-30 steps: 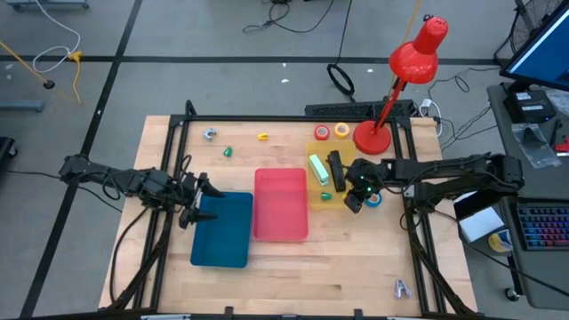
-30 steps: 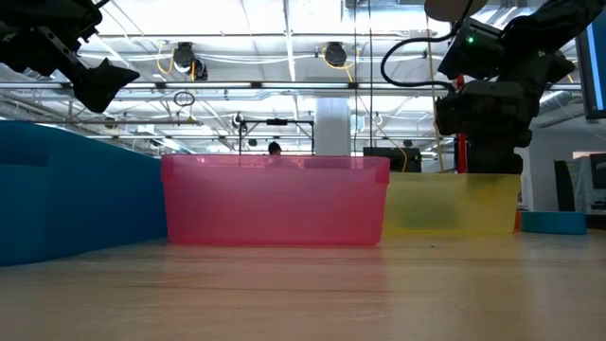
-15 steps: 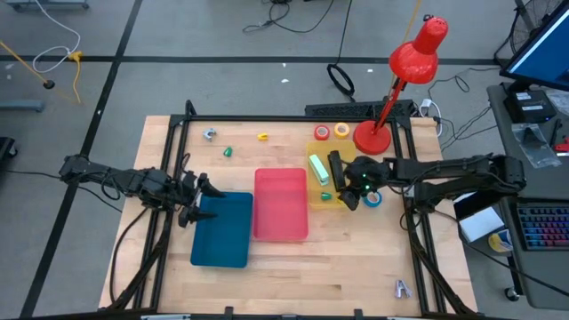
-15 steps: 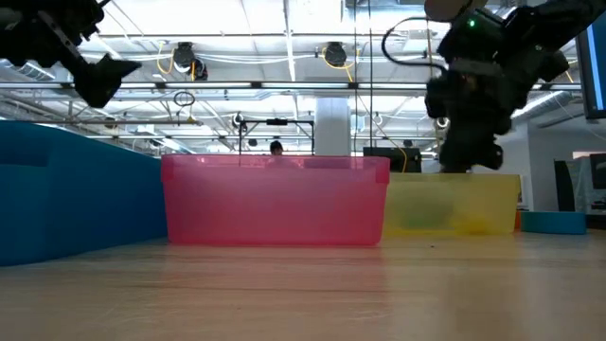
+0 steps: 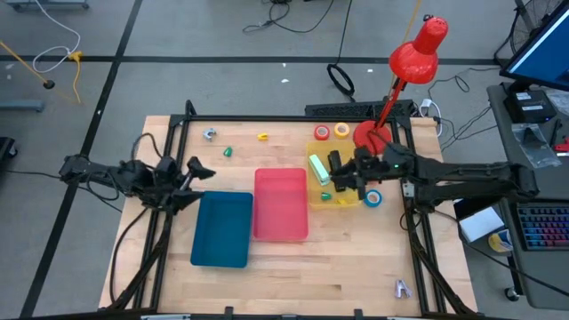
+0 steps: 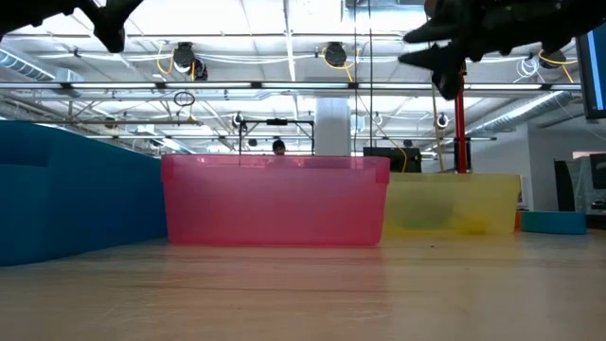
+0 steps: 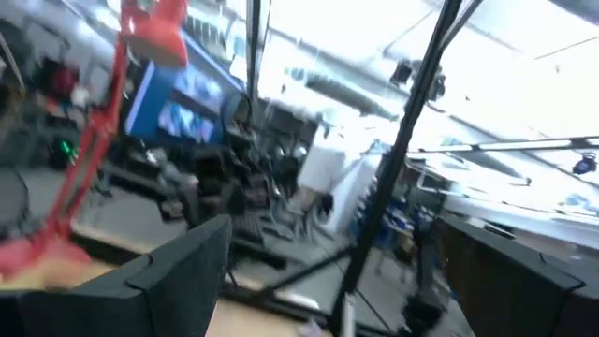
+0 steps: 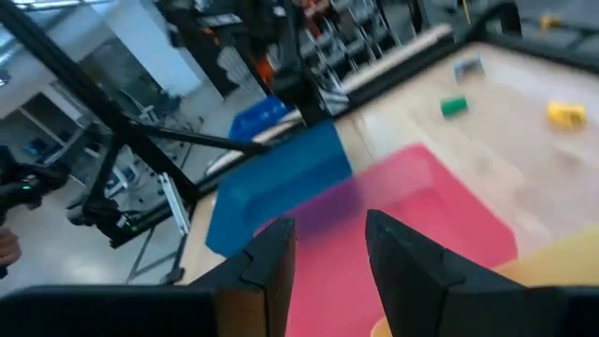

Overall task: Pick and place Stapler, Stapler remover, tape
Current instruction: Put the green stapler into the yellow bin

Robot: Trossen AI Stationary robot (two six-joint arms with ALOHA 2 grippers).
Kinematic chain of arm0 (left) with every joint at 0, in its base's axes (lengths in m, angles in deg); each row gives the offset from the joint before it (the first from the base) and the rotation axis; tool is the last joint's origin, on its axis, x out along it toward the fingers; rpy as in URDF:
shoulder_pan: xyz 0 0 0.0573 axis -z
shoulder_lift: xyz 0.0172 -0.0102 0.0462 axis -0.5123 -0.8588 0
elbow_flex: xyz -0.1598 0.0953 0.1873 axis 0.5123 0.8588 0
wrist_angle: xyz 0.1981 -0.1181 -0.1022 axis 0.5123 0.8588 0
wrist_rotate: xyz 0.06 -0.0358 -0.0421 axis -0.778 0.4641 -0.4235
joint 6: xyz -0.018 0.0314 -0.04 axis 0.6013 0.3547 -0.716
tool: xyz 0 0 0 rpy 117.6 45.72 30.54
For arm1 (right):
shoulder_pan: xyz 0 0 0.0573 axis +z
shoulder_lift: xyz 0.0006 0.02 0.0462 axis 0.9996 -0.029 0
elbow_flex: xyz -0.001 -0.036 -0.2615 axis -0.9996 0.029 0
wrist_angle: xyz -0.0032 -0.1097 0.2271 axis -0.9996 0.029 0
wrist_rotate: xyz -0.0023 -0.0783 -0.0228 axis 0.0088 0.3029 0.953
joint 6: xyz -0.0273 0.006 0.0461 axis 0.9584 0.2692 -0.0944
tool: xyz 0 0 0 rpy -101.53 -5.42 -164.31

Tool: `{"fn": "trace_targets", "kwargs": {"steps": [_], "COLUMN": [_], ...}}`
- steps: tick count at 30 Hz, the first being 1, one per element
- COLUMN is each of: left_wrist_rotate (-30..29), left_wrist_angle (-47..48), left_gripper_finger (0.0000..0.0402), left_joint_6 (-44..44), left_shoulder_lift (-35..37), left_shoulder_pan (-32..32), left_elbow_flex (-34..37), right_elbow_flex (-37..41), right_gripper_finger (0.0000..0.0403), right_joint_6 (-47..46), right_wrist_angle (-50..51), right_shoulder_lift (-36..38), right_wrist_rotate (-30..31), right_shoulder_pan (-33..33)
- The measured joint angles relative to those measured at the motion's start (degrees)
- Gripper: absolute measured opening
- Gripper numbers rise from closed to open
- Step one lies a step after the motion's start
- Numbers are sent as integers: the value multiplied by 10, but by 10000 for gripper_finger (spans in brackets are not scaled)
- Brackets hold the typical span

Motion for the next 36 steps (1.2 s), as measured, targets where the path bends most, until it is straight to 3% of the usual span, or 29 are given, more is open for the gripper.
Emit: {"fn": "trace_targets", "kwargs": {"steps": [5,10,13,17,26,36], "left_wrist_rotate": [-69,-123,-151,-156,-100,105], "left_wrist_angle": [1,32,120,304,677,700], "left_gripper_finger": [365,365,365,365,365,365], "left_joint_6": [-40,-106,-170,-259,-308,-96], "left_shoulder_lift": [-21,-94,-138,-193,-321,-477], "left_shoulder_pan": [-1,-2,-13,-51,-216,-468], "left_elbow_flex": [0,-5,-33,-109,-313,-373], "right_elbow_flex": [0,0,0,0,0,0], "right_gripper_finger": [116,114,113,112,110,110], "right_joint_6": [35,73,82,92,110,106], "right_wrist_angle": [7,24,32,33,33,32], "right_shoulder_lift": [56,98,118,136,154,154], "right_wrist_rotate": [0,0,1,1,3,5], "right_shoulder_pan": [0,0,0,-1,-1,-1]}}
